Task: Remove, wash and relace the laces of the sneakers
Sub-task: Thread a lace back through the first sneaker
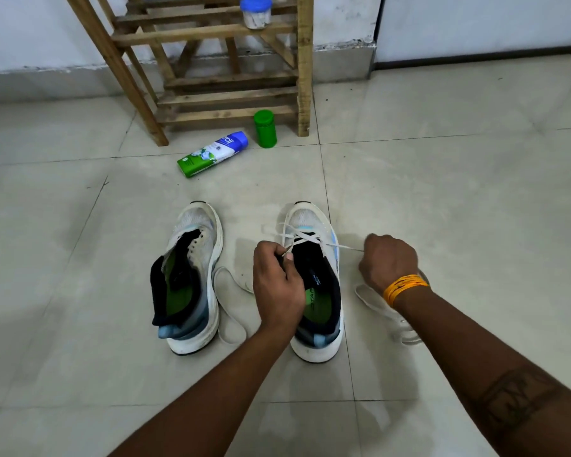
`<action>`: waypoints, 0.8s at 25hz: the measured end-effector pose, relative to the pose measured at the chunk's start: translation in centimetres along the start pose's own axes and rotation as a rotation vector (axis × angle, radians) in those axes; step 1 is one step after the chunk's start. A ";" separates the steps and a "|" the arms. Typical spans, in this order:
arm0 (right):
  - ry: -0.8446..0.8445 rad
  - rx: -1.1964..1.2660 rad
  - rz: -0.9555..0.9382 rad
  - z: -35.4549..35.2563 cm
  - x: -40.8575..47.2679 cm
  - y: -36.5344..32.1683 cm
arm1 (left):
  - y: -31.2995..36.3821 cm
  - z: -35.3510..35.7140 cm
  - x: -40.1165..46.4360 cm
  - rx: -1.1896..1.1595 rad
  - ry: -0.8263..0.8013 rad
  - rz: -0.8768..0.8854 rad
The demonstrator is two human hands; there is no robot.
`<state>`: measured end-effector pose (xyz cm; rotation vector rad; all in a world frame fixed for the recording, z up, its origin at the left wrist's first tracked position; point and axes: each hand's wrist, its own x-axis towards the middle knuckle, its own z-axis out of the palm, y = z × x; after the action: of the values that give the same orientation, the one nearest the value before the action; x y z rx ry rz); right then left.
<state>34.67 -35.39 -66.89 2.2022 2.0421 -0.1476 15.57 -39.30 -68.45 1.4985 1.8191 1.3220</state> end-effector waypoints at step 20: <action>0.145 0.162 -0.254 -0.4 0.7 -2.8 | 0.6 0.2 -0.1 0.026 0.045 -0.032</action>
<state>31.91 -34.47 -66.65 2.0867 2.4672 -0.1904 16.07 -39.34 -68.10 1.4575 1.8869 1.3323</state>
